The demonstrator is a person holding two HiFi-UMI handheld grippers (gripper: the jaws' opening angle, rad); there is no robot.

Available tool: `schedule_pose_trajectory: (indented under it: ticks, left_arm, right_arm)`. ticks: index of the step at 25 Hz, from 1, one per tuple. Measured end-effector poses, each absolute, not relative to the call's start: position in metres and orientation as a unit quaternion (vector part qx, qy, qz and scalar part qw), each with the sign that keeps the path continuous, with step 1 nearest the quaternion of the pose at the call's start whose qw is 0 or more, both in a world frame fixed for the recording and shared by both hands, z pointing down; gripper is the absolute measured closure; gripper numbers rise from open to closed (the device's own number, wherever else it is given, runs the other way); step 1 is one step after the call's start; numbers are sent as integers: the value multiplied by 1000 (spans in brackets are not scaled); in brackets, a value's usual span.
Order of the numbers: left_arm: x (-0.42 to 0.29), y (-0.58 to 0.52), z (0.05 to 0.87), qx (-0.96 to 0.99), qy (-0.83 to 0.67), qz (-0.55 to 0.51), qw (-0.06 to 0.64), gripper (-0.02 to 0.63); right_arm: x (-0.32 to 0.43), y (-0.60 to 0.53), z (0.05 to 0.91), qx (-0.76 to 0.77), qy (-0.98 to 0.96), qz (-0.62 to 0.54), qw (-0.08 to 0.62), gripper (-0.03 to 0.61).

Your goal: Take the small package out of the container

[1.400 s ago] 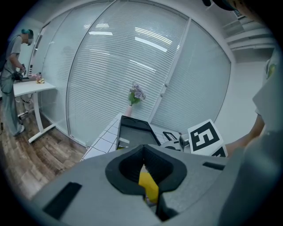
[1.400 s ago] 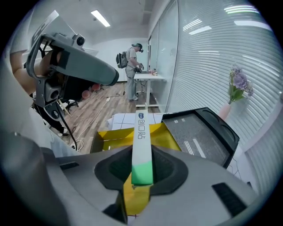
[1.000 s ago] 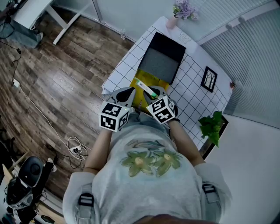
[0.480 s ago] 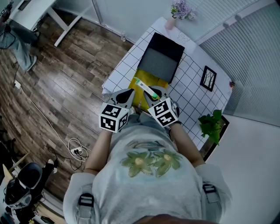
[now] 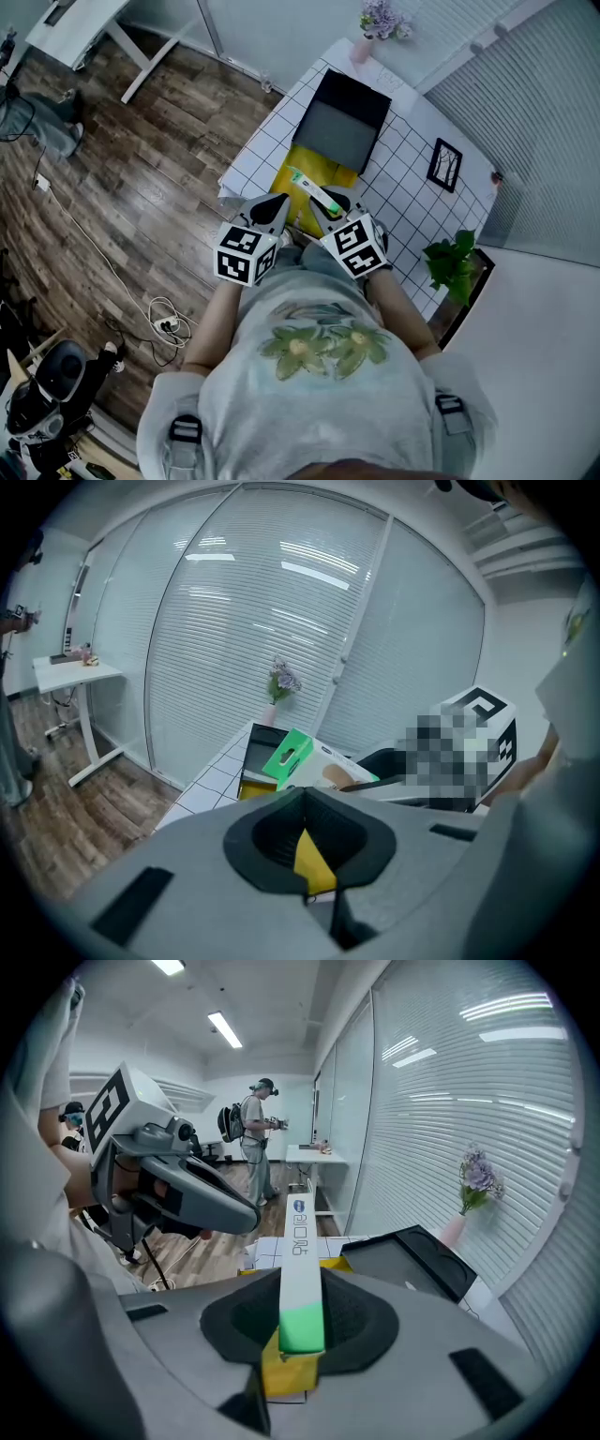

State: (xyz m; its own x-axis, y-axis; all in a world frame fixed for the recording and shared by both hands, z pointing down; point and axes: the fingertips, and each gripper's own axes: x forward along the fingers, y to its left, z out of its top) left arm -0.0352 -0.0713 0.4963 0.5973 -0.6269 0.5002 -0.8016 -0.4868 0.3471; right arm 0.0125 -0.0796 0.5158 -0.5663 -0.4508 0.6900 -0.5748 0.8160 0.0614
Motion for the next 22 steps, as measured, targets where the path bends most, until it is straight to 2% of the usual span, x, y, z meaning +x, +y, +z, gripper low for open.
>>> schedule_pose_trajectory:
  ticks: [22]
  left_arm:
    - [5,-16,478,844,-437,160,265,607]
  right_arm:
    - [53,-25,471,298,-898,63,318,492]
